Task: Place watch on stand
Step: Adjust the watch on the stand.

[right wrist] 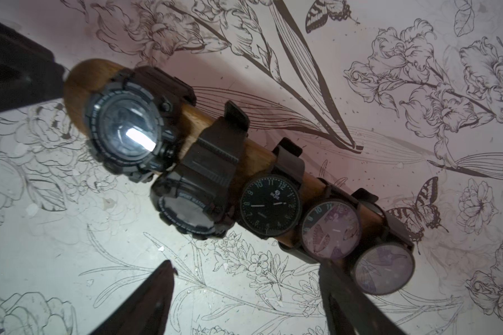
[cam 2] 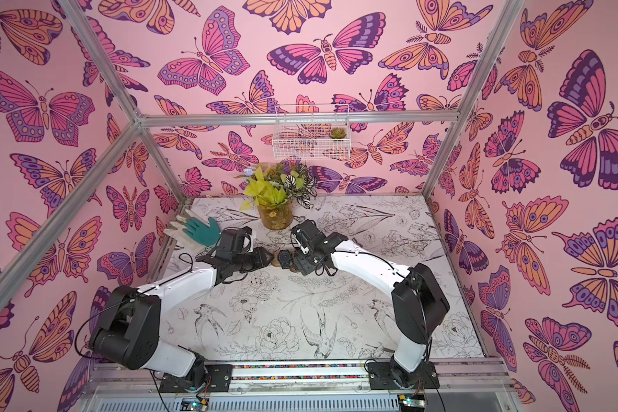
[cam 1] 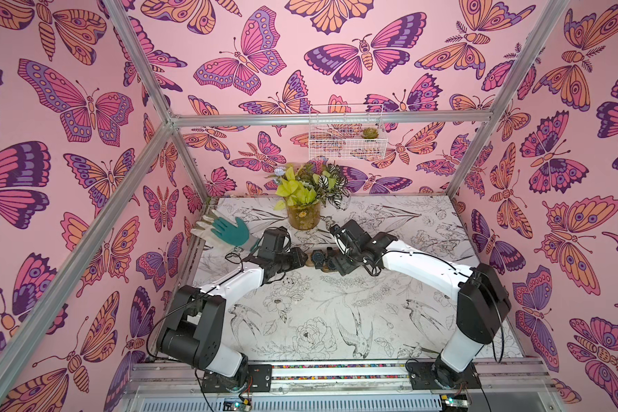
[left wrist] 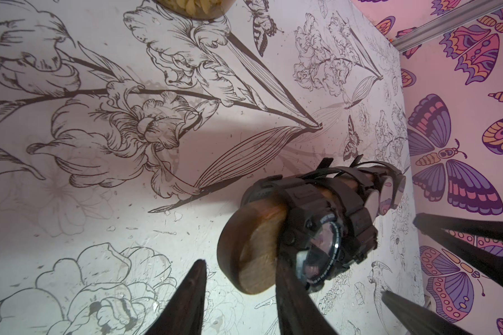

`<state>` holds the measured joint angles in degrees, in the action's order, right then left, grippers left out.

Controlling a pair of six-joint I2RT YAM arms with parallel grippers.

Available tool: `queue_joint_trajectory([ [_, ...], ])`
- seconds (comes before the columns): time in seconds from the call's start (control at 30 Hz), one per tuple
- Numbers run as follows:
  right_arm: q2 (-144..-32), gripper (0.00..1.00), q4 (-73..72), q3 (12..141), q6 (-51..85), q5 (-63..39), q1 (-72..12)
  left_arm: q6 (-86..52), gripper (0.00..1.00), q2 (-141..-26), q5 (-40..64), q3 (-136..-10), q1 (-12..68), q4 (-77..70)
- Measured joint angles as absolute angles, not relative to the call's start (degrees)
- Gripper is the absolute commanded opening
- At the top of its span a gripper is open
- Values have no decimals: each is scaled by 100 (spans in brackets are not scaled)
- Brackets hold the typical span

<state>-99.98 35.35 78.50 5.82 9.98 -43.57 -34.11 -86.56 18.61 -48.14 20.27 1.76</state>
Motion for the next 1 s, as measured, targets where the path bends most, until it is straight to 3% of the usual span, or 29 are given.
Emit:
queue_joint_trajectory([
  [1.0, -11006, 70, 3533, 9008, 449, 1603, -4355, -3339, 39, -8949, 1975, -4893, 2027, 176],
])
